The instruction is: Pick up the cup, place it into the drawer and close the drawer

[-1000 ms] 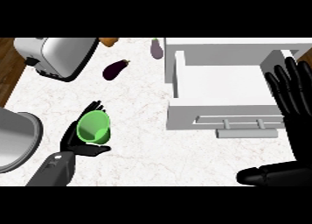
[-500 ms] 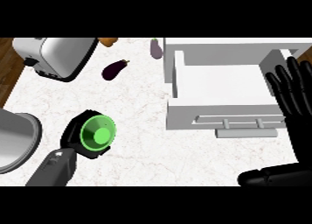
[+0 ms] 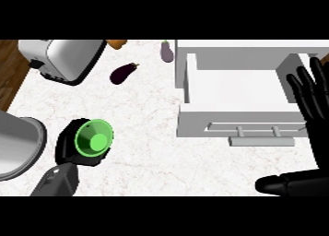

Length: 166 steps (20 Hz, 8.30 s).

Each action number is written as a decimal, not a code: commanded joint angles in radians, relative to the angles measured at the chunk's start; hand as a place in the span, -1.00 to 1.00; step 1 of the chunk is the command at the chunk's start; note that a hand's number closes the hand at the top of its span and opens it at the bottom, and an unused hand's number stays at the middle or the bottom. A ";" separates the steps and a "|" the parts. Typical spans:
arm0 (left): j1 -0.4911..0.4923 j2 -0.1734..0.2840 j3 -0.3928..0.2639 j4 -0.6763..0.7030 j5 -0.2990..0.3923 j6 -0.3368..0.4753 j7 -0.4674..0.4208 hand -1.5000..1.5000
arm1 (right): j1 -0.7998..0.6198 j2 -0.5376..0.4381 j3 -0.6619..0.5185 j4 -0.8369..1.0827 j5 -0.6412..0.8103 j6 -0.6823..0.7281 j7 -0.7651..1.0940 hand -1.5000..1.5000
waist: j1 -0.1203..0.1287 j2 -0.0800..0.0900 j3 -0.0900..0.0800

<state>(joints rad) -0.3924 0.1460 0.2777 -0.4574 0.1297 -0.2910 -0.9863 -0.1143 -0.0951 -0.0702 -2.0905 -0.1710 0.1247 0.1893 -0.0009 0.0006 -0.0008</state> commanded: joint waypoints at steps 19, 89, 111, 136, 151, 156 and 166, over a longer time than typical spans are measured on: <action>0.065 -0.145 -0.250 -0.931 0.156 0.182 0.563 1.00 | 0.026 0.016 0.027 -0.032 0.040 -0.029 0.042 -1.00 | 0.005 -0.004 0.001; -0.936 -0.146 -0.835 0.060 0.522 0.752 0.622 -1.00 | -0.016 0.011 -0.005 0.058 -0.081 0.064 -0.037 -1.00 | -0.107 0.024 0.002; -0.666 0.066 -0.670 -0.372 0.677 0.687 0.608 -1.00 | 0.098 -0.168 -0.033 -0.026 -0.050 0.265 -0.029 1.00 | 0.031 -0.014 0.000; 0.139 0.389 -0.535 -1.014 0.719 0.478 0.605 -1.00 | 0.002 -0.235 0.312 0.387 0.813 0.104 -0.355 1.00 | 0.022 0.000 0.001; 0.336 0.422 -0.371 -1.073 0.709 0.263 0.632 -1.00 | -0.347 -0.105 0.252 1.097 0.993 -0.068 -0.480 -1.00 | 0.019 0.002 0.001; 0.270 0.374 -0.339 -0.910 0.670 0.194 0.583 -1.00 | -0.481 -0.111 0.163 1.367 0.974 -0.130 -0.615 -1.00 | 0.014 0.008 0.001; 0.296 0.396 -0.291 -0.954 0.687 0.128 0.631 -1.00 | -0.779 -0.152 0.055 1.757 0.962 -0.102 -0.707 -1.00 | 0.046 0.015 0.002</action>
<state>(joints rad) -0.1067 0.5370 -0.0302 -1.4317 0.8201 -0.1211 -0.3504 -0.7858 -0.2362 0.0212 -0.4822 0.7852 0.0207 -0.5443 0.0339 -0.0014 -0.0049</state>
